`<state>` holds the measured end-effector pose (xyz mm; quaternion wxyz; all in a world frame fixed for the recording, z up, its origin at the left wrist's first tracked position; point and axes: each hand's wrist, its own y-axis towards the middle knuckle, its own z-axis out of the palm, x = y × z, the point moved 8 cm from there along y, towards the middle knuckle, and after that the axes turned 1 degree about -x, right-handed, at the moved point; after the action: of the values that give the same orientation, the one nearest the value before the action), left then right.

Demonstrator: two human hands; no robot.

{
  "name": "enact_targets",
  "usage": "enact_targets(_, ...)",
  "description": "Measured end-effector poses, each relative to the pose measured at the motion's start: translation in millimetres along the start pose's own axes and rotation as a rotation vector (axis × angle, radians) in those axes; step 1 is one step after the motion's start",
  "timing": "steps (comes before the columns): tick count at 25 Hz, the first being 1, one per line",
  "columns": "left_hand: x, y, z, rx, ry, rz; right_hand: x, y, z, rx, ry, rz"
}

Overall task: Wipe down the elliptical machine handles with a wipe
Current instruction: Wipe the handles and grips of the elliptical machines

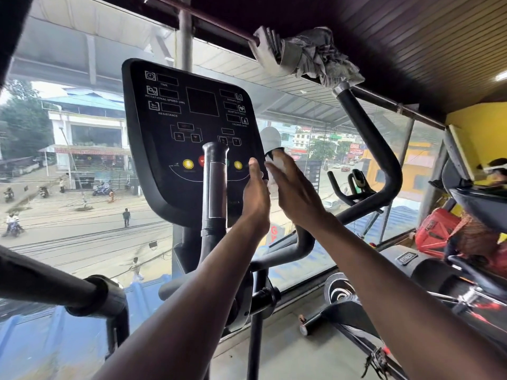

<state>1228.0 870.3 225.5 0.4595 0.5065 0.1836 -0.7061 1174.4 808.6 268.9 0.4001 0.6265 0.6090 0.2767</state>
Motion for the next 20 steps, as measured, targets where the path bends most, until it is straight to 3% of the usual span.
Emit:
enact_targets(2, 2.3, 2.0, -2.1, -0.006, -0.005, -0.001, 2.3, 2.8, -8.5, -0.070, -0.010, -0.013)
enact_targets(4, 3.6, 6.8, -4.9, -0.010, -0.018, 0.009, 9.2, -1.3, -5.3, -0.103, -0.159, -0.155)
enact_targets(6, 2.9, 6.6, -4.8, -0.018, -0.013, 0.003, 7.8, 9.0, -11.2, -0.151, -0.313, -0.132)
enact_targets(9, 4.6, 7.0, -1.9, -0.008, 0.000, 0.006, 8.0, 24.7, -16.1, -0.155, -0.271, -0.027)
enact_targets(13, 15.0, 5.6, 1.0, 0.037, -0.009, -0.061, 20.5, -9.1, 2.7, -0.025, -0.296, -0.234)
enact_targets(17, 18.0, 4.4, 5.4, 0.041, 0.028, -0.033, 2.4, -5.9, -11.1, -0.146, -0.187, 0.056)
enact_targets(20, 19.4, 2.9, -0.8, 0.040, 0.008, -0.044, 12.5, -41.3, 0.6, -0.114, -0.213, -0.110)
